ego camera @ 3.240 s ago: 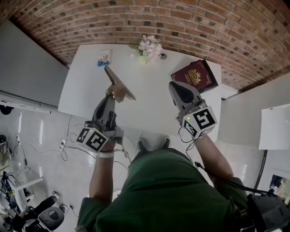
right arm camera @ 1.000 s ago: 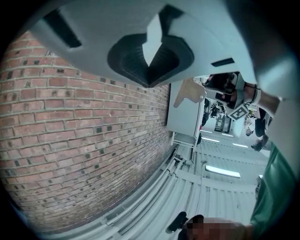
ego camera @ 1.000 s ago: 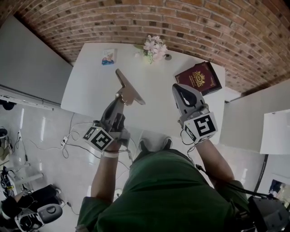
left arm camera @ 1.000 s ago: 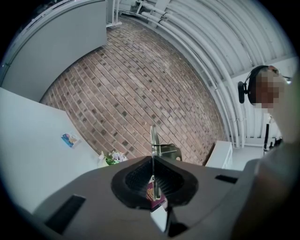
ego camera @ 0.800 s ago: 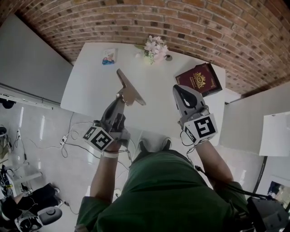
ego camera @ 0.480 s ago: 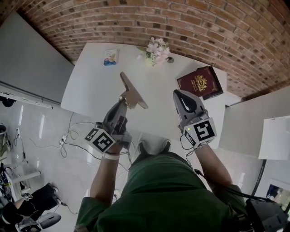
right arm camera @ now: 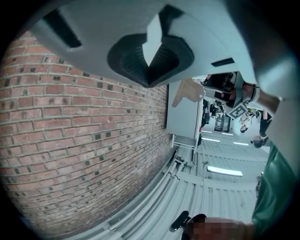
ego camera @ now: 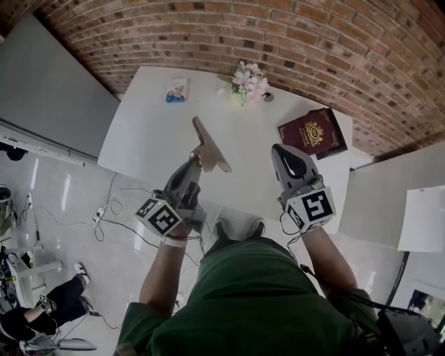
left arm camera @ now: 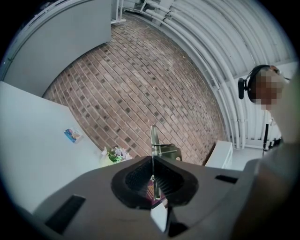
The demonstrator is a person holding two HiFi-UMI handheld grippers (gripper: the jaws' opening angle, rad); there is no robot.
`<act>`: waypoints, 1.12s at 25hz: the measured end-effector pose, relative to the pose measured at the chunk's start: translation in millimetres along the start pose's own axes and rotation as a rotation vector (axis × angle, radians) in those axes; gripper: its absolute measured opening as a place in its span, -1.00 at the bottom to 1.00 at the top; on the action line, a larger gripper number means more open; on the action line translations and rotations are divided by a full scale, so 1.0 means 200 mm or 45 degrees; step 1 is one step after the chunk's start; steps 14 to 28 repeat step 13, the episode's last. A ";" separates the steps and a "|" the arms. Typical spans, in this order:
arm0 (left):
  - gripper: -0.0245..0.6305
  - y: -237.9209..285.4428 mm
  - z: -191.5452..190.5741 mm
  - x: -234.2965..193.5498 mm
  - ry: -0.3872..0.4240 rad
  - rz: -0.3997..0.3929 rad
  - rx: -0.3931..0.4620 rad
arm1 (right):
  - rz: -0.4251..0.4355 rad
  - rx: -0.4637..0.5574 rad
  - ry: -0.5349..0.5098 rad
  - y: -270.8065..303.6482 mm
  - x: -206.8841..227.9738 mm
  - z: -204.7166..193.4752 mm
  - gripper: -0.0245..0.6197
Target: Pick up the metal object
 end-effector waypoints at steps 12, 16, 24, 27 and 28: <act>-0.88 0.00 0.00 -0.09 -0.008 -0.038 0.001 | -0.017 -0.008 -0.009 0.02 -0.01 0.00 -0.92; -0.88 0.00 0.01 -0.09 -0.009 -0.034 -0.003 | -0.018 -0.009 -0.010 0.02 -0.02 0.00 -0.92; -0.88 0.00 0.01 -0.09 -0.009 -0.034 -0.003 | -0.018 -0.009 -0.010 0.02 -0.02 0.00 -0.92; -0.88 0.00 0.01 -0.09 -0.009 -0.034 -0.003 | -0.018 -0.009 -0.010 0.02 -0.02 0.00 -0.92; -0.88 0.00 0.01 -0.09 -0.009 -0.034 -0.003 | -0.018 -0.009 -0.010 0.02 -0.02 0.00 -0.92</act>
Point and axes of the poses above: the fingertips, and each gripper's own axes: y forward along the fingers, x to its right, z out of its top, the point moved 9 cm from there along -y, backward along the fingers, and after that the axes turned 14 degrees about -y, right-handed, at the moved point
